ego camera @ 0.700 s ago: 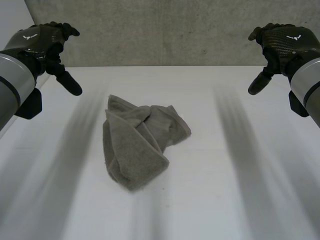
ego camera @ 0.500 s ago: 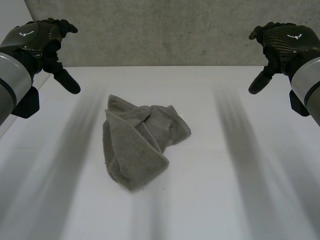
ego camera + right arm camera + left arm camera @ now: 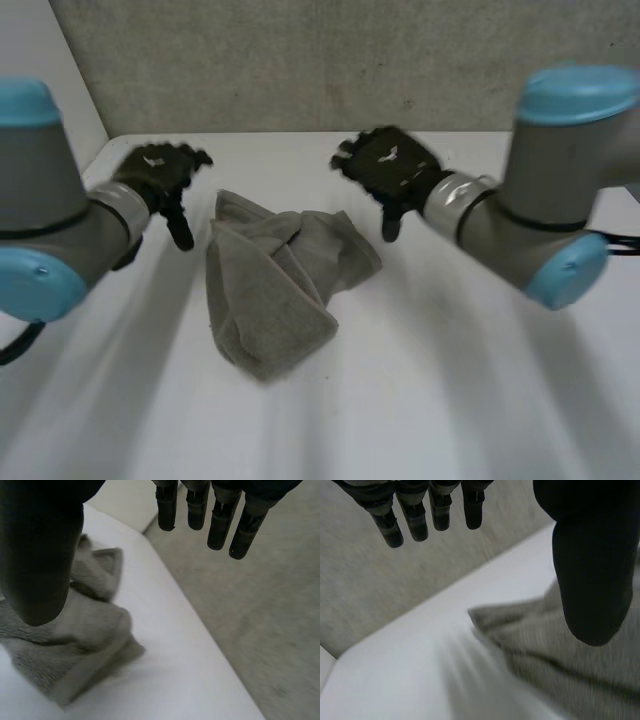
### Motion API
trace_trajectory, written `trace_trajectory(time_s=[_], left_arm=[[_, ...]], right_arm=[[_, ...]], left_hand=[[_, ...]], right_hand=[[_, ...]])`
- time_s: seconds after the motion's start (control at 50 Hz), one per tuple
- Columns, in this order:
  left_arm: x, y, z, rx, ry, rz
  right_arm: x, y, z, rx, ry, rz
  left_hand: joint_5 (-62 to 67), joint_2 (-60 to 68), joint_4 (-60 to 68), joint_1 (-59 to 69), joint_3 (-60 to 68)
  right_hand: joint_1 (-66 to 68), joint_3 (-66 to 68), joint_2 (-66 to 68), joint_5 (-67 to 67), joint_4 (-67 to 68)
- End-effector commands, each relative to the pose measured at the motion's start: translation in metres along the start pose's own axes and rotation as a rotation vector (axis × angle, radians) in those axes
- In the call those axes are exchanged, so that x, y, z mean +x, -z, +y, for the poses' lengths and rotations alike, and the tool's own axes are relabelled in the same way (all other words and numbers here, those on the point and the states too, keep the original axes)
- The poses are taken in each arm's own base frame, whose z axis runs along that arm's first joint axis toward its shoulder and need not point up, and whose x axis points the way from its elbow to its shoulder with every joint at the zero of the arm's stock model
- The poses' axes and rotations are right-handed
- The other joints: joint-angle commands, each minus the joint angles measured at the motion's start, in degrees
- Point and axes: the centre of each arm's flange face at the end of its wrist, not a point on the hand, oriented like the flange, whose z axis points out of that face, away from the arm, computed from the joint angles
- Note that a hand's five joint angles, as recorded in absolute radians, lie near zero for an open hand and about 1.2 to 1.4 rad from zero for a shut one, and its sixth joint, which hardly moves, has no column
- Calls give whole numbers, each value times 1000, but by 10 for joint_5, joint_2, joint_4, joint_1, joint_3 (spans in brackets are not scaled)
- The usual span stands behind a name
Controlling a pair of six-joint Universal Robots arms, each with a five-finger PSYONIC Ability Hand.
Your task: Fold the towel.
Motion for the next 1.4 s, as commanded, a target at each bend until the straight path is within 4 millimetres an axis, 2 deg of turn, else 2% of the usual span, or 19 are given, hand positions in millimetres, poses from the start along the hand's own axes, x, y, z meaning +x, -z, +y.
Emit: trace_trajectory(time_s=[0.02,0.2,0.36,0.44,0.52,0.58,0.66,0.76,0.82,0.86,0.88,0.92,0.98,1.02,1.04,1.14,1.24,1.36,1.4], left_arm=[[11,-31,41,-22,-87,8],[27,-41,63,9,-104,107],[36,-43,70,82,-108,171],[37,-44,73,97,-110,167],[39,-44,77,103,-112,165],[38,-43,74,111,-114,162],[34,-39,59,149,-119,150],[20,-13,-8,316,-124,93],[16,-2,-27,367,-129,76],[7,24,-64,466,-114,42],[7,24,-64,467,-114,42],[-1,47,-89,534,-52,14],[-5,57,-98,555,-10,2],[-12,90,-120,633,63,-11],[-12,91,-120,634,63,-11],[-14,152,-133,693,123,1],[-8,170,-125,662,128,20],[0,157,-106,568,141,40],[4,125,-84,460,152,46]], right_arm=[[-44,-30,22,37,33,-151],[-79,-44,50,39,131,-260],[-105,-47,70,19,225,-317],[-105,-48,69,25,234,-314],[-100,-50,60,59,252,-287],[-90,-51,45,102,260,-241],[-75,-48,25,134,257,-177],[-35,-22,-32,181,168,-43],[-28,-10,-49,205,135,-25],[-13,19,-78,232,84,-2],[-13,19,-78,232,83,-2],[8,51,-91,211,64,42],[21,81,-99,175,52,73],[22,96,-104,163,51,77],[22,96,-104,163,51,77],[24,168,-143,163,52,112],[34,189,-151,148,46,160],[40,174,-139,104,24,148],[40,141,-106,-1,-20,94]], left_hand=[[-8,12,12,10,13],[52,73,73,70,73],[237,257,257,255,258],[325,345,345,343,346],[540,560,560,558,561],[684,704,704,702,705],[685,705,705,703,706],[685,705,705,703,706],[685,705,705,703,706],[685,705,705,703,706],[685,705,705,703,706],[685,705,705,703,706],[685,705,705,703,706],[685,705,705,703,706],[685,705,705,703,706],[685,705,705,703,706],[685,705,705,703,706],[685,705,705,703,706],[685,705,705,703,706]], right_hand=[[-34,-37,-40,-35,-48],[-34,-37,-40,-35,-48],[193,191,188,193,179],[320,317,314,319,306],[665,662,659,664,651],[666,663,660,665,652],[666,663,660,665,652],[666,663,660,665,652],[666,663,660,665,652],[666,663,660,665,652],[666,663,660,665,652],[666,663,660,665,652],[666,663,660,665,652],[666,663,660,665,652],[666,663,660,665,652],[666,663,660,665,652],[666,663,660,665,652],[666,663,660,665,652],[666,663,660,665,652]])
